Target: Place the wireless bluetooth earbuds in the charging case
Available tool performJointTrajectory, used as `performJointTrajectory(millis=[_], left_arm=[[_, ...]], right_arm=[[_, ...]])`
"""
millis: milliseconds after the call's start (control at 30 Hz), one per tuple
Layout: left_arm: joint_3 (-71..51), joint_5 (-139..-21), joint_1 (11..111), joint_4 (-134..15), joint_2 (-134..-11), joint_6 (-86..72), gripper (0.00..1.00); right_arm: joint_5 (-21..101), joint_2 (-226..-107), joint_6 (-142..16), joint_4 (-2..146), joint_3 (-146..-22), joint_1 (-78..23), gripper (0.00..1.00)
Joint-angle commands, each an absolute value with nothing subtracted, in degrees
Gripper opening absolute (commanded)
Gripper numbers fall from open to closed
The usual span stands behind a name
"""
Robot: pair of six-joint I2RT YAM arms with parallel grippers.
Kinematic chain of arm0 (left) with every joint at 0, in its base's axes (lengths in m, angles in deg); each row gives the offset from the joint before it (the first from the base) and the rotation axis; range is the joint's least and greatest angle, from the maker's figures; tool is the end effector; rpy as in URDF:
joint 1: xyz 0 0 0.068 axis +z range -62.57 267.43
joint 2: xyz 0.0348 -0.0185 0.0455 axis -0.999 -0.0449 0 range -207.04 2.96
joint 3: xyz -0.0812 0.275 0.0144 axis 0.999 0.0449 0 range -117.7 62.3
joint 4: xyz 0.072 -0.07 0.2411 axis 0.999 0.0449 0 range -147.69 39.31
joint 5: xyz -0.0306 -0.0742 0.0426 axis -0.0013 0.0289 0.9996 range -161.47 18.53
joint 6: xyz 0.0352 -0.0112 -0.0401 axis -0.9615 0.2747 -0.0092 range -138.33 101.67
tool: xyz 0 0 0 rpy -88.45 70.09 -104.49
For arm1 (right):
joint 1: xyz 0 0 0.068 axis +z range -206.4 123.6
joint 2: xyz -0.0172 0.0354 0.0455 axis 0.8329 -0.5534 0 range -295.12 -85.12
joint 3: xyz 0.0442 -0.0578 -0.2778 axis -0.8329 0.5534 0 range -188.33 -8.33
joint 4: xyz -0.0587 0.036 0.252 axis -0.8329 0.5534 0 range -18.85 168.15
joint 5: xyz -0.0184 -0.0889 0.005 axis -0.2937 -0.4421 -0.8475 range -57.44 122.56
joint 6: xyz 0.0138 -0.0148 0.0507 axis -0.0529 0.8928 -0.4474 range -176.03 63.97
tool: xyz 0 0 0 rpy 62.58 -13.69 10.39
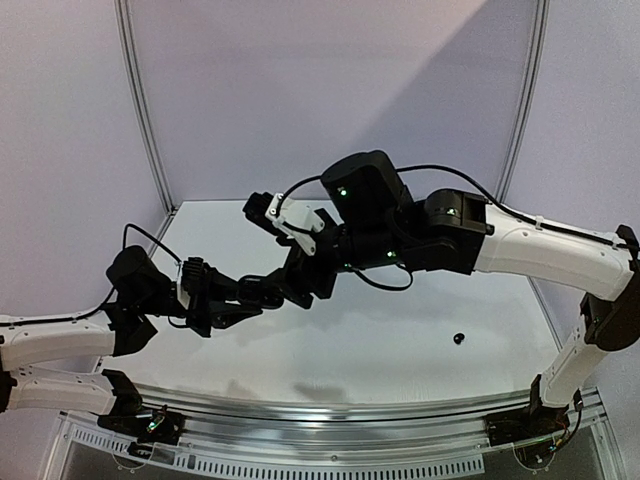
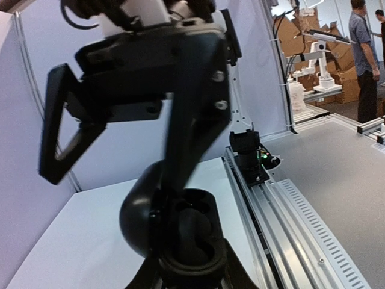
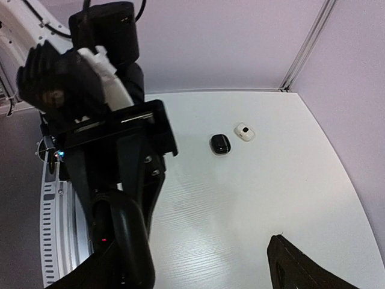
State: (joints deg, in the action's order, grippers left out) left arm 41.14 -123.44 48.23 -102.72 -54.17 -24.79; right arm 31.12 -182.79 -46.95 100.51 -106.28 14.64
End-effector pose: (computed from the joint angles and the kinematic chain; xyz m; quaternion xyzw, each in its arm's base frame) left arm 0.1348 -0.1470 0.2677 0.5335 0.4084 -0.4655 0.5760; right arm 0.1302 0.3764 0.3972 -0.5499 0.6638 0.2517 0.4402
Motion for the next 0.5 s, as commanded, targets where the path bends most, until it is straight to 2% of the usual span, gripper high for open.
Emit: performJointTrajectory(millis=[0,467], left_arm=[[40.6,-127.6,47.8,-101.6,-53.7,-25.5,0.00],[41.4,-126.3,47.8,-103.6,-53.1,-24.1,0.00]], right_arm=[[28.1,-183.0,-48.2,97.9,-108.5,12.4,0.83],[31.9,-184.1,-51.8,100.5,-108.1,10.9,0.83]])
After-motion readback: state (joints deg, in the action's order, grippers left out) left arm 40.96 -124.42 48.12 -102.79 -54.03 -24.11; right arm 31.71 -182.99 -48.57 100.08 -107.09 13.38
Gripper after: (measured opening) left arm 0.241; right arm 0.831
